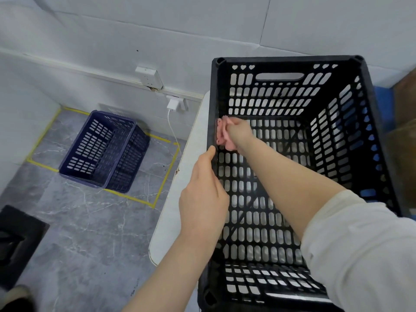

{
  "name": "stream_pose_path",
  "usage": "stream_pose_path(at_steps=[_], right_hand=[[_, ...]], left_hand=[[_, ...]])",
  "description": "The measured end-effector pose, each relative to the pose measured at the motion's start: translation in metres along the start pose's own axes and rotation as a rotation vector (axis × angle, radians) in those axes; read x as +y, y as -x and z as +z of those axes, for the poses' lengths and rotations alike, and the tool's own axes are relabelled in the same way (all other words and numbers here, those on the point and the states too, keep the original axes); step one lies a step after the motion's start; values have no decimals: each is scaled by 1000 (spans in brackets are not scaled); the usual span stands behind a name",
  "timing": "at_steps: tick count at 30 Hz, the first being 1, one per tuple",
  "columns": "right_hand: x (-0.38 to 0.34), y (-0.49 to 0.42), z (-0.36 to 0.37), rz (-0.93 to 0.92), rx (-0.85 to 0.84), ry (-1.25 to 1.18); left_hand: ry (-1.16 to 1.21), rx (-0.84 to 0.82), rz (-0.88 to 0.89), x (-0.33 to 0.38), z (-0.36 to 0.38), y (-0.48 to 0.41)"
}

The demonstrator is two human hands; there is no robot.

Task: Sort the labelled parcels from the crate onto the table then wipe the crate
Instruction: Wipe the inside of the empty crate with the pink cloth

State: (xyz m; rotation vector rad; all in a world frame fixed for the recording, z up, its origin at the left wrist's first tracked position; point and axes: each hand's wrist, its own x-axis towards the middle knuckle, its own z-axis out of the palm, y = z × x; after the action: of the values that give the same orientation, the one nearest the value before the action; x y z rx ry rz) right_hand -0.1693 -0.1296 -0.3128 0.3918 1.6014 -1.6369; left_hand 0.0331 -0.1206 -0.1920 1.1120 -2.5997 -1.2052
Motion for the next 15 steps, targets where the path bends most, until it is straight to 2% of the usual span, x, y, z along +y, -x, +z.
stream_pose_path(at_steps=[3,8,10,13,15], right_hand=[[-33,35,12,-203,30,19],[-95,88,28,-551,-52,-125],[-93,94,34,-666,-6,-37],[-56,78,41,-688,194,79],[-30,63,40,-595,320,135]], left_hand=[[0,2,2,2,-1,2],[16,5,11,2,-1,3],[15,6,14,2,-2,3],[15,5,11,2,-2,3],[13,8,11,2,-2,3]])
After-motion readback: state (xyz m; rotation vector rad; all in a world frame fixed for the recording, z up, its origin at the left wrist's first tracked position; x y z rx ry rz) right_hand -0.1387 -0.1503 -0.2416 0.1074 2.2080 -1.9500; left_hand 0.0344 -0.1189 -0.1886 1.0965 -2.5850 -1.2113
